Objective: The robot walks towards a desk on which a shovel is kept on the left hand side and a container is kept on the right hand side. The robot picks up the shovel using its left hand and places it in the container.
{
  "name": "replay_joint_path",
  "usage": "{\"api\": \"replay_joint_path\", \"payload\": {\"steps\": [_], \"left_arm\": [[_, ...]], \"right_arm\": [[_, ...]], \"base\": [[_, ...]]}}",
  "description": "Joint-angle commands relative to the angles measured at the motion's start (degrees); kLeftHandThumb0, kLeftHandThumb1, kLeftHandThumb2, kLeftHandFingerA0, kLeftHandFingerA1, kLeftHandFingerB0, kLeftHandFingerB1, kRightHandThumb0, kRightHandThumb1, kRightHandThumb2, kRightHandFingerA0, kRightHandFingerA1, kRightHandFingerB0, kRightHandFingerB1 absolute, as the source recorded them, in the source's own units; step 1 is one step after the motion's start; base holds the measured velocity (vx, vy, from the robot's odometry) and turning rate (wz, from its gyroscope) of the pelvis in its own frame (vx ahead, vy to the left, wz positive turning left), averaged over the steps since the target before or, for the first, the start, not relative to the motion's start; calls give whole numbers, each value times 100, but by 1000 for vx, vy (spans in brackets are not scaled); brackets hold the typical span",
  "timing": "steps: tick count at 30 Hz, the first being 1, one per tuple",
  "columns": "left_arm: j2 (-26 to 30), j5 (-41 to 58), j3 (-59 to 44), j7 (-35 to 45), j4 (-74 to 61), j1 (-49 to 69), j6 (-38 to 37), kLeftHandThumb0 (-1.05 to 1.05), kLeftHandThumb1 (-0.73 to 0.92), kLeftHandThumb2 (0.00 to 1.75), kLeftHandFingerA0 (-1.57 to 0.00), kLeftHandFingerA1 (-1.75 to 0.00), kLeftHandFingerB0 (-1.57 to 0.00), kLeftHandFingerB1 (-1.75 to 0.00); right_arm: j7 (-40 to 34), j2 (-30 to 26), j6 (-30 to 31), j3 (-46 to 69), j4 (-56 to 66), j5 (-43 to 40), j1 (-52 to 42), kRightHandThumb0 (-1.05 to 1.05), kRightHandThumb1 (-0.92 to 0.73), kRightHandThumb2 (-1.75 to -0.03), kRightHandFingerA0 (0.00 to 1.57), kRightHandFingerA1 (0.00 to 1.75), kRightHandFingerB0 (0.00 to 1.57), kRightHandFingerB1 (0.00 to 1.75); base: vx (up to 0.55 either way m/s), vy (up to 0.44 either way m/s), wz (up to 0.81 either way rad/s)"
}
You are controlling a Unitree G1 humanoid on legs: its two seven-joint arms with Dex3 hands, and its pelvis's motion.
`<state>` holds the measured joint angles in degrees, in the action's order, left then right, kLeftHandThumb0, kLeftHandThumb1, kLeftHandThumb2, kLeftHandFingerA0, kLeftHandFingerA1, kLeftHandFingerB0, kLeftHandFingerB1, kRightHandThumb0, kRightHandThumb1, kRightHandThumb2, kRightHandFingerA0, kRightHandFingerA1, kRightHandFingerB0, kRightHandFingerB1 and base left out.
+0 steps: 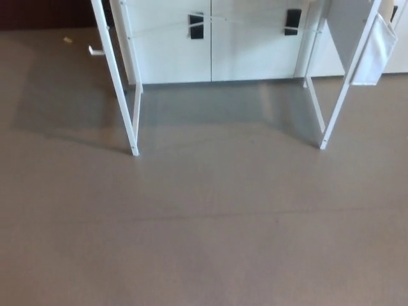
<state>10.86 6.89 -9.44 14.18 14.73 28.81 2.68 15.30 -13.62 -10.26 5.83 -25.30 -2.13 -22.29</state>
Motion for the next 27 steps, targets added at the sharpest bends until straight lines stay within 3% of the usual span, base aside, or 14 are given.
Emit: {"api": "replay_joint_path", "payload": {"steps": [1,8,21,27], "left_arm": [[65,-58,1,44,22,1,-343,-35,63,59,-49,-44,-39,-37],[95,-82,19,59,7,16,-369,-35,64,59,-50,-44,-40,-38],[139,-104,33,98,72,44,-528,-35,64,59,-50,-45,-39,-39],[169,-162,48,86,59,103,-584,-36,64,59,-50,-45,-40,-39]], "right_arm": [[-57,-25,-118,3,-104,35,56,-23,-60,-56,64,63,42,51],[-98,2,-72,-14,-98,16,54,-21,-60,-56,64,64,41,50],[-116,7,-41,-74,-27,56,39,-21,-61,-56,64,63,41,50],[-139,22,-51,-103,-28,93,10,-21,-61,-56,64,63,41,50]], "base": [[266,-430,37],[170,-138,5],[231,135,-8],[124,-40,9]]}}
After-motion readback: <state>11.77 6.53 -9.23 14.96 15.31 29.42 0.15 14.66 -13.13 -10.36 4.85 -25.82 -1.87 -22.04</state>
